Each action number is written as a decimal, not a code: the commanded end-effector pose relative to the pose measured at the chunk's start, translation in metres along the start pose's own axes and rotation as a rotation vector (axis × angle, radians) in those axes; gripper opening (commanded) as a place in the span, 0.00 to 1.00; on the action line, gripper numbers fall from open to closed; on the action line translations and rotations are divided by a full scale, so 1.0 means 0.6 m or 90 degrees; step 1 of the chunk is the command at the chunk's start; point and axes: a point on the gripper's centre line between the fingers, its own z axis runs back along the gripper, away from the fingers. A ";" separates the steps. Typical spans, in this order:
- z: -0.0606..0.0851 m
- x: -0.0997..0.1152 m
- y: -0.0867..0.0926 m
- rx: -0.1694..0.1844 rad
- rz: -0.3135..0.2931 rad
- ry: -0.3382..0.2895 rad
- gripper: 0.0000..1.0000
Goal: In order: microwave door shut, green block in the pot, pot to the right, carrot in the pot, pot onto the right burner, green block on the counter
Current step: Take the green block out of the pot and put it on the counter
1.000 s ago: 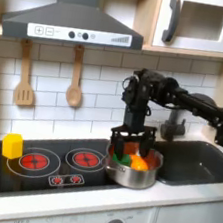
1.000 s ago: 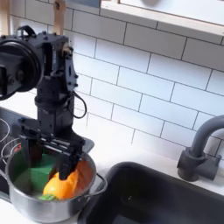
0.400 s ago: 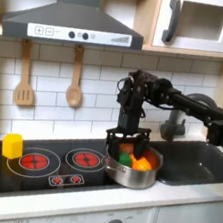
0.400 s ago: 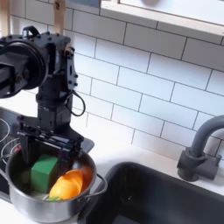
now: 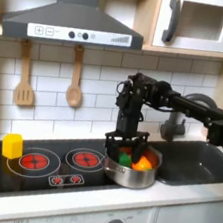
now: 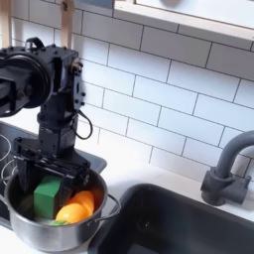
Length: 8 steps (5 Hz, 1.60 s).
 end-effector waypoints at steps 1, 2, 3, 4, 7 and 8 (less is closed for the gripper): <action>-0.006 0.009 0.024 0.023 0.031 0.001 0.00; -0.005 0.019 0.047 0.031 0.041 0.000 0.00; -0.002 0.028 0.071 0.036 0.056 -0.009 0.00; -0.002 0.030 0.085 0.038 0.064 -0.010 0.00; 0.003 0.044 0.129 0.050 0.096 -0.018 0.00; 0.019 0.046 0.123 0.046 0.088 -0.033 0.00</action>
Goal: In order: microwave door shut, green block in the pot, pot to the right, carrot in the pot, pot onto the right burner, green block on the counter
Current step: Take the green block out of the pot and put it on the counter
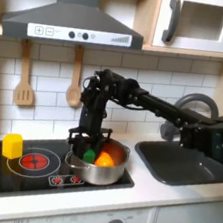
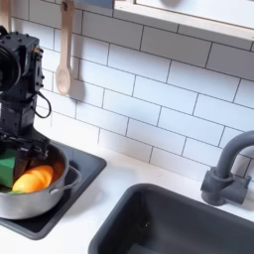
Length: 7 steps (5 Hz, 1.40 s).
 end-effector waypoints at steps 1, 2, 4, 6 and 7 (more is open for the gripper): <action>0.036 0.002 -0.009 -0.029 -0.017 -0.013 0.00; 0.056 -0.003 -0.023 -0.051 -0.040 -0.004 0.00; 0.091 -0.020 -0.069 -0.085 -0.094 0.005 0.00; 0.128 -0.044 -0.127 -0.095 -0.151 -0.029 0.00; 0.126 -0.060 -0.158 -0.103 -0.177 -0.022 0.00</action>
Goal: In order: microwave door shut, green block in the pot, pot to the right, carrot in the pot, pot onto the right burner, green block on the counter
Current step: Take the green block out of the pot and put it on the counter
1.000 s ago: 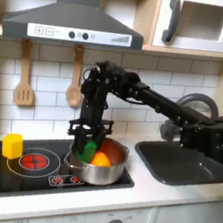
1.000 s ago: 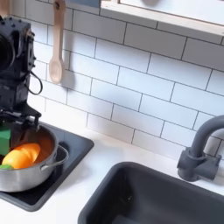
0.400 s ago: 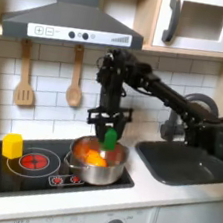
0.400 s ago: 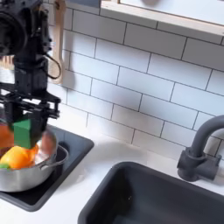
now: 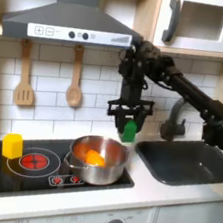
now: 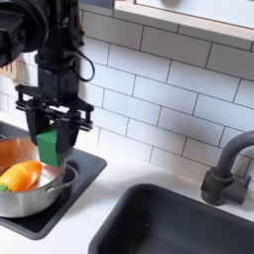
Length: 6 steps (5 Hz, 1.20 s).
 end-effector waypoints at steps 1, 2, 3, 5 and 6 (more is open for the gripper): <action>-0.024 -0.022 -0.055 -0.009 -0.038 0.017 0.00; -0.047 -0.037 -0.065 -0.002 -0.028 0.031 0.00; -0.067 -0.042 -0.064 0.006 -0.018 0.038 0.00; -0.091 -0.038 -0.051 0.020 -0.010 0.048 0.00; -0.096 -0.038 -0.047 0.022 -0.016 0.056 0.00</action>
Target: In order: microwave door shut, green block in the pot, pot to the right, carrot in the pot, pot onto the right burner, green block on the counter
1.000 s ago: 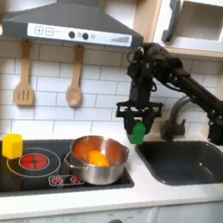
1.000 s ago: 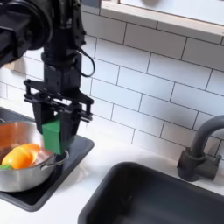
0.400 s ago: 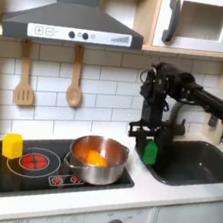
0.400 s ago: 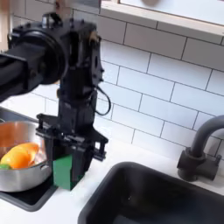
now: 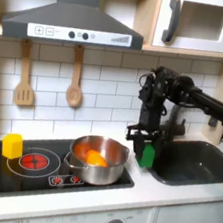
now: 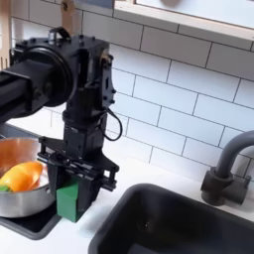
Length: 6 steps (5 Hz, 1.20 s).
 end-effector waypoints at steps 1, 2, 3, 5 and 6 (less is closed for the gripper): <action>-0.020 0.005 0.010 0.003 -0.018 0.025 0.00; -0.025 0.005 0.005 -0.002 -0.029 0.027 1.00; -0.025 0.006 0.009 0.003 -0.028 0.026 1.00; -0.025 0.009 0.008 0.002 -0.033 0.020 1.00; -0.025 0.009 0.008 0.002 -0.033 0.019 1.00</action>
